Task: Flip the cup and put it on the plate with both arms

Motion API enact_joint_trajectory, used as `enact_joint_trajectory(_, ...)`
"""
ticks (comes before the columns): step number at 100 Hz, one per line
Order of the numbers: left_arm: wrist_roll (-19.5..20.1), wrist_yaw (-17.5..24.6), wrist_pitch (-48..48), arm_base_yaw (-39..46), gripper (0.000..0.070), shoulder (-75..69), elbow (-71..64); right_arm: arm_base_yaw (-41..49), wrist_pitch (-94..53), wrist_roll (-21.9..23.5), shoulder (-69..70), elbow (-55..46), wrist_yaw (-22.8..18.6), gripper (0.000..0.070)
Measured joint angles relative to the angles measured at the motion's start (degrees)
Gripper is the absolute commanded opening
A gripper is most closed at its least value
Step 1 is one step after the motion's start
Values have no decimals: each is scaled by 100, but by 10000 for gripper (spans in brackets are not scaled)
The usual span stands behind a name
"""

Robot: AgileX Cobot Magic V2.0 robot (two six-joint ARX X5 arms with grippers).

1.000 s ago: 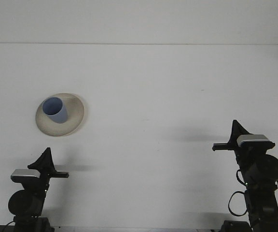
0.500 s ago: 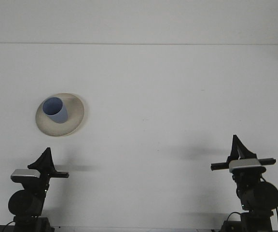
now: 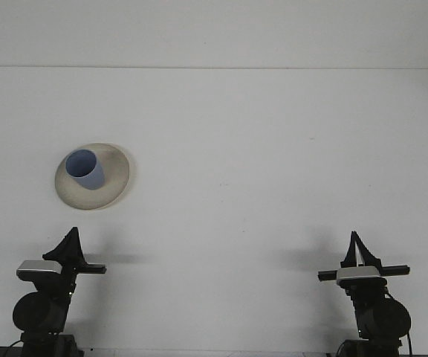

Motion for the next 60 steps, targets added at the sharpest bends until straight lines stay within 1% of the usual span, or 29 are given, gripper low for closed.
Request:
enact_joint_trajectory(11,0,0,2,0,13,0,0,-9,81,-33,-4,0,120,0)
enact_joint_trajectory(60,0,0,4,0,13,0,2,-9,81,-48,-4,0,122,0)
